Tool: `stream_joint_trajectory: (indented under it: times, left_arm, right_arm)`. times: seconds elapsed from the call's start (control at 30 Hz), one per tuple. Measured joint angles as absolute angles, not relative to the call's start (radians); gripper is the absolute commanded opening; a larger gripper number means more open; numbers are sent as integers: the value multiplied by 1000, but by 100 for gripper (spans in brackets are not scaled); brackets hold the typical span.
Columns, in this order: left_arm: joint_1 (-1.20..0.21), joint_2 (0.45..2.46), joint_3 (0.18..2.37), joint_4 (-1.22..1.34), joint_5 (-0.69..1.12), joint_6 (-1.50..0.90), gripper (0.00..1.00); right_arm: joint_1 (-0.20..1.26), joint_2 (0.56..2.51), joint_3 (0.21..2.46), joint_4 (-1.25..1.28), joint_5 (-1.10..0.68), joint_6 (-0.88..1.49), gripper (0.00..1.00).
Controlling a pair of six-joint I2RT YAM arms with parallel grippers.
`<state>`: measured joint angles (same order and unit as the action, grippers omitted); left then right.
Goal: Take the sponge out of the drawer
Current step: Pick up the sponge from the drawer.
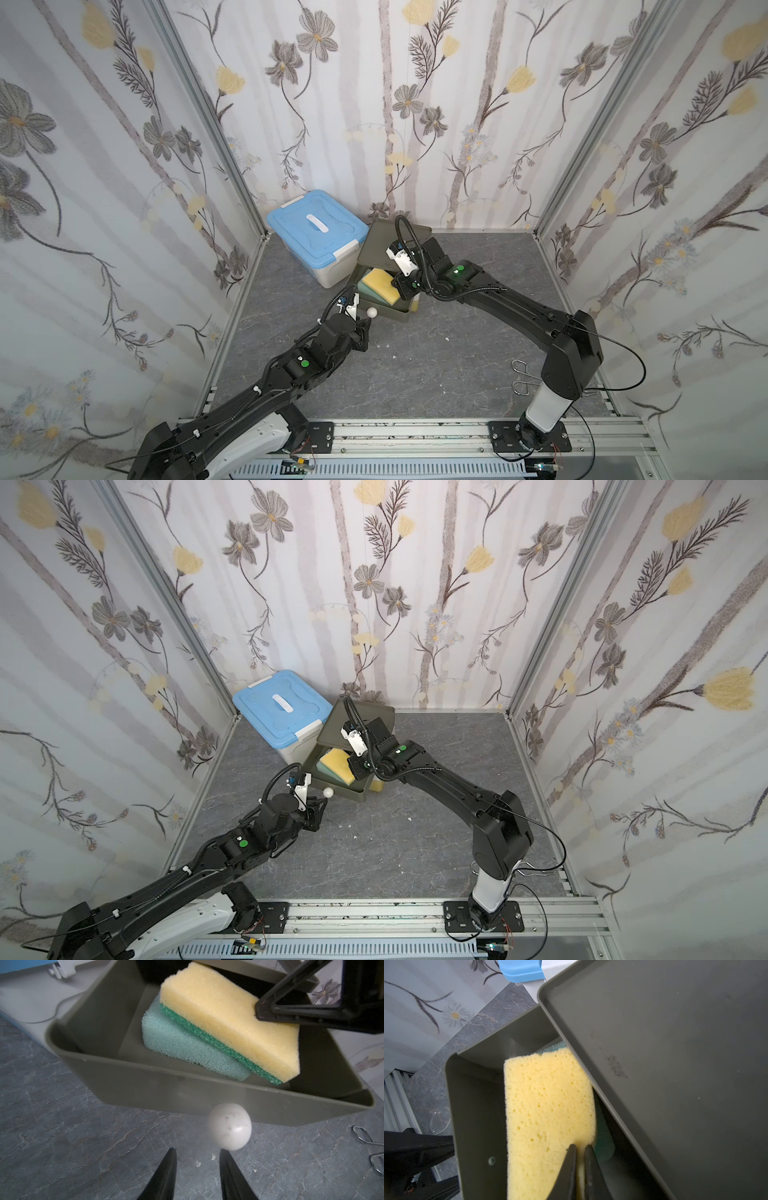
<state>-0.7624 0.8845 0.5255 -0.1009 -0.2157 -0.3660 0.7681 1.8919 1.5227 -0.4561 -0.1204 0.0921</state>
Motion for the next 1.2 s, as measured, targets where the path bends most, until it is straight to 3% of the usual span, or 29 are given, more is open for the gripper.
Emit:
stream_joint_trajectory:
  times: [0.47,1.0,1.2]
  left_arm:
    - [-762,859,517,-100,-229,-366,37]
    - [-762,849,517,-101,-244,-366,37]
    - [-762,840,517,-100,-250,-366,37]
  right_arm:
    - [768,1847,1501,-424,-104,25,3]
    - [767,1826,1495,-377,-321,-8,3]
    - [766,1826,1491,-364,-308,-4,3]
